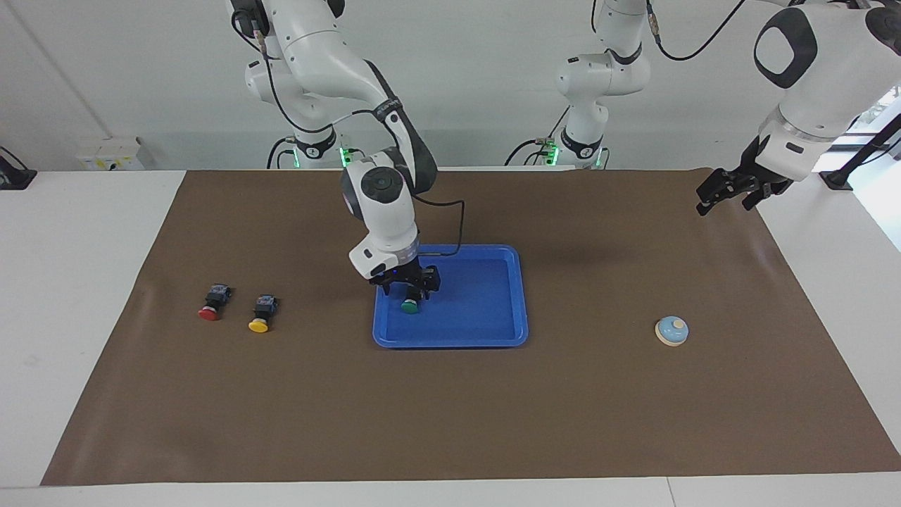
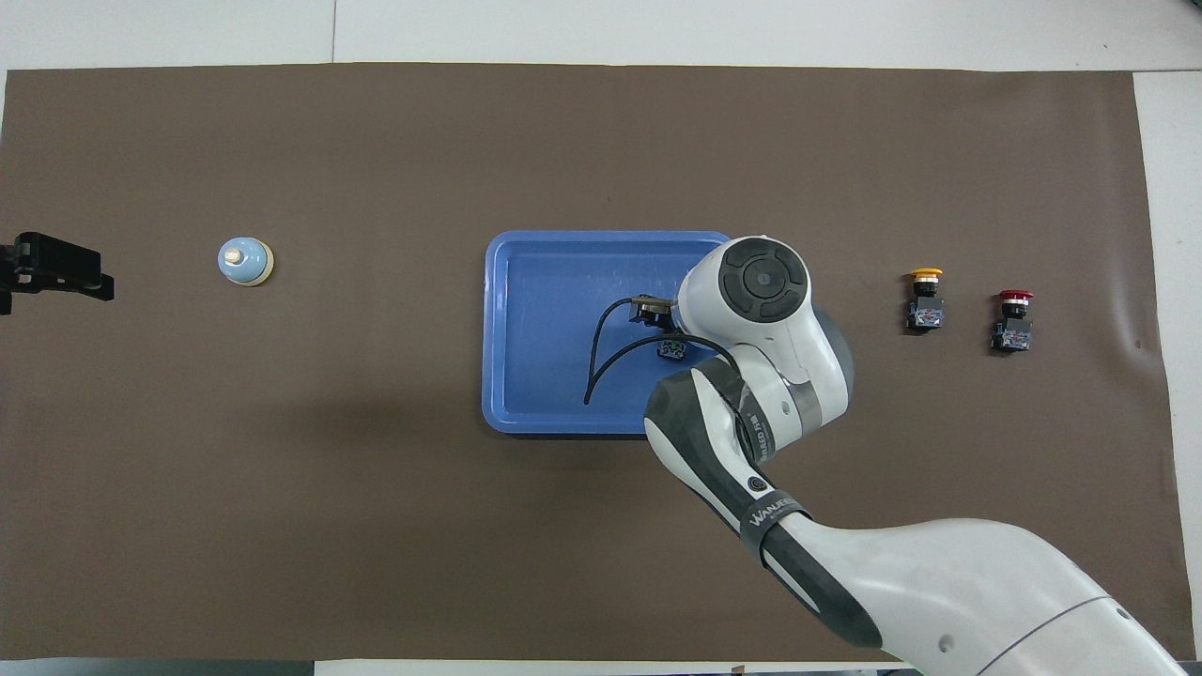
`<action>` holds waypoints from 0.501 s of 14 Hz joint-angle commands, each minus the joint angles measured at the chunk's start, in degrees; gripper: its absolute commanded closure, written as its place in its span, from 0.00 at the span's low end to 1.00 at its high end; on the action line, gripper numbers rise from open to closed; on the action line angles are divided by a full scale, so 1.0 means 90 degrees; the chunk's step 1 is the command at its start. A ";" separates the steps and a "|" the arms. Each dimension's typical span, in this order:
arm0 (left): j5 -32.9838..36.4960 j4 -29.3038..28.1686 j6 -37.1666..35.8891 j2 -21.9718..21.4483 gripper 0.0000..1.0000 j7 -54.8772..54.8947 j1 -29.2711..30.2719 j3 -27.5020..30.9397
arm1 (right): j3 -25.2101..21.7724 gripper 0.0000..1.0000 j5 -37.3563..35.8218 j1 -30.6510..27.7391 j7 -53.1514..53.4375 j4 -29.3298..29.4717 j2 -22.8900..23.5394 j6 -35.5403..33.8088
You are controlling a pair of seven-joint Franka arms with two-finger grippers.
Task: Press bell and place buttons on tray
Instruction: 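Carry the green button into the blue tray and release it, then move the right gripper back and grasp the yellow-capped button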
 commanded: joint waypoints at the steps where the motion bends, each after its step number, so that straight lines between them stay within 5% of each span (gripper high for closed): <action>1: 0.0057 -0.0157 0.0011 -0.0152 0.00 -0.0031 -0.0030 0.0017 | 0.0028 0.00 0.0070 -0.0524 -0.0110 0.0073 -0.0591 -0.0677; 7: 0.0057 -0.0157 0.0011 -0.0152 0.00 -0.0031 -0.0030 0.0017 | 0.0008 0.00 -0.0067 -0.2183 -0.2703 -0.0063 -0.1071 -0.1384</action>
